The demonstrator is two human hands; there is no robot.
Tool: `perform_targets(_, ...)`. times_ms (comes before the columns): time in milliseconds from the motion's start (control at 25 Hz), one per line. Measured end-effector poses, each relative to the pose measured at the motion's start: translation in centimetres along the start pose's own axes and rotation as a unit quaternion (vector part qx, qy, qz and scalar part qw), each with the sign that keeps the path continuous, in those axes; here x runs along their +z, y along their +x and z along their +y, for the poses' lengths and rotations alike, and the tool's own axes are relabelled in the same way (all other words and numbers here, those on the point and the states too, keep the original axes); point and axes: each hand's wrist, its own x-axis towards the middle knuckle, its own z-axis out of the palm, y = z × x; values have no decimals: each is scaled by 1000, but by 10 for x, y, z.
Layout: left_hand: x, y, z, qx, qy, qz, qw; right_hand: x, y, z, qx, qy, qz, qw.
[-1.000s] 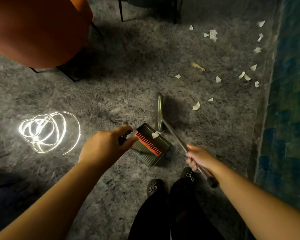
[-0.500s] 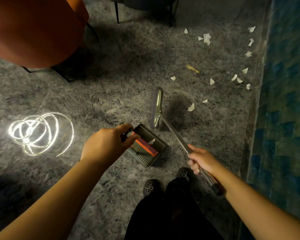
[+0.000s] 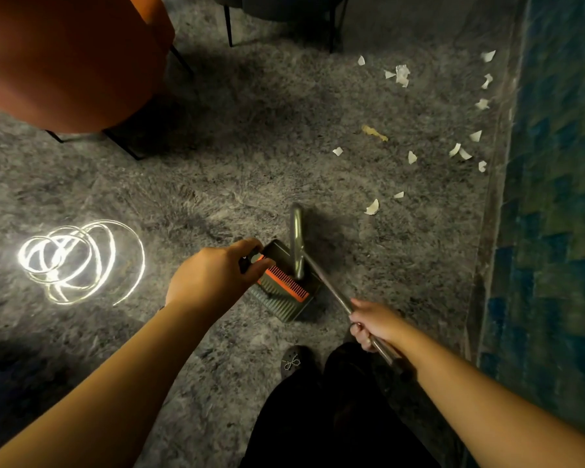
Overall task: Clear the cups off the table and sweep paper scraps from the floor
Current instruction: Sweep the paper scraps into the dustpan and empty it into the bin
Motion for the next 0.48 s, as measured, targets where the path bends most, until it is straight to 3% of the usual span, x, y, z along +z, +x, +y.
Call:
perform_targets(280,-10,-2,-4,-18,-15,-30,999,-20,-58,-10,-43,81,24,995)
perform_targets(480,-7,8,23,29,-12,-21,999,-51,-77,-19,-107,130,87,982)
